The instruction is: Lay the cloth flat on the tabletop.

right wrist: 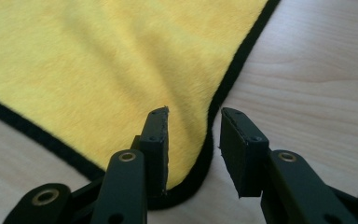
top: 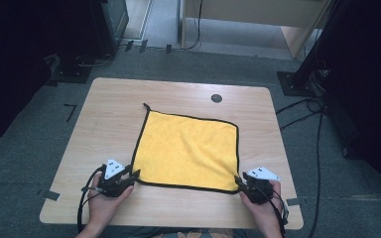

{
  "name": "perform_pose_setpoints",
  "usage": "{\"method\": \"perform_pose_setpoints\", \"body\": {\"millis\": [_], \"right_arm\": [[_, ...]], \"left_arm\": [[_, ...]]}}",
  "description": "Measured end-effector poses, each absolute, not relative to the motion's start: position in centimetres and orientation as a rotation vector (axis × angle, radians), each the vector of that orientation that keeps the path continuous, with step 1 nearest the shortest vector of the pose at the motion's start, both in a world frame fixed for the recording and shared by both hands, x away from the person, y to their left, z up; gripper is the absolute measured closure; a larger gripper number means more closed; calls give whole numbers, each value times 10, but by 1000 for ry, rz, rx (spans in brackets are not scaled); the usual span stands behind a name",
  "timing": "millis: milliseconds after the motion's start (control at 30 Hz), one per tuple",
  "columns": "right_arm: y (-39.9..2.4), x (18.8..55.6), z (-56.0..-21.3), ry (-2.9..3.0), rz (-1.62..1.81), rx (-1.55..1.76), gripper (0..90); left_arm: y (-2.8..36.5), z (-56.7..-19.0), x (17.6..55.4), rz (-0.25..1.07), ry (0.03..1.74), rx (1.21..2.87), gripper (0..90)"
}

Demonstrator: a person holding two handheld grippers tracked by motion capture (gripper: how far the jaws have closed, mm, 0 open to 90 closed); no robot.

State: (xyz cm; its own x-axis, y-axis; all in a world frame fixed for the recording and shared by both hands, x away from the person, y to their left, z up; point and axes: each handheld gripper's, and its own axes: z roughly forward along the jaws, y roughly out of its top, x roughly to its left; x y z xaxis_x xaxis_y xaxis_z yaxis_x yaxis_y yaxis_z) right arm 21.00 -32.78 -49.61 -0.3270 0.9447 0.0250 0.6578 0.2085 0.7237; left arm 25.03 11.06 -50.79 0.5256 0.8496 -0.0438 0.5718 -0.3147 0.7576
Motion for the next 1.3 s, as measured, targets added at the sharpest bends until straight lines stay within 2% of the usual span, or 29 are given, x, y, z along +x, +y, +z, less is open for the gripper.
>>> {"method": "perform_pose_setpoints", "body": {"millis": [100,200,267,433,633,733,800,833,933,1000,1100,1167,1200,1233,1300], "right_arm": [[-325,207,-500,2111,897,1486,624],[-325,208,-507,2143,897,1497,649],[-326,209,-508,2158,903,1486,684],[-330,207,-508,2181,891,1481,854],[-335,201,-507,2205,851,1460,882],[-337,200,-506,2204,829,1464,863],[-339,199,-504,2170,837,1480,767],[-340,199,-503,2145,843,1495,740],[-343,199,-500,2119,889,1516,688],[-342,200,-503,2132,896,1544,666],[-339,201,-507,2154,897,1538,656],[-337,200,-507,2155,867,1516,698],[-337,199,-507,2157,860,1509,726],[-335,199,-507,2152,832,1494,804],[-333,199,-506,2164,795,1466,858]], "left_arm": [[102,-513,251,491,1112,2107,723],[95,-512,247,509,1078,2142,865],[95,-512,245,501,1065,2156,900],[101,-510,244,384,1086,2141,900],[93,-510,226,381,1017,2172,900],[94,-509,224,361,1003,2184,900],[96,-510,227,341,1023,2166,900],[97,-509,227,376,1032,2160,885],[98,-510,227,467,1037,2144,741],[99,-511,229,505,1038,2147,720],[101,-511,231,505,1038,2160,784],[101,-511,231,479,1030,2170,852],[100,-511,231,478,1027,2178,860],[100,-511,231,481,1026,2181,873],[100,-511,230,486,1020,2185,887]]}}
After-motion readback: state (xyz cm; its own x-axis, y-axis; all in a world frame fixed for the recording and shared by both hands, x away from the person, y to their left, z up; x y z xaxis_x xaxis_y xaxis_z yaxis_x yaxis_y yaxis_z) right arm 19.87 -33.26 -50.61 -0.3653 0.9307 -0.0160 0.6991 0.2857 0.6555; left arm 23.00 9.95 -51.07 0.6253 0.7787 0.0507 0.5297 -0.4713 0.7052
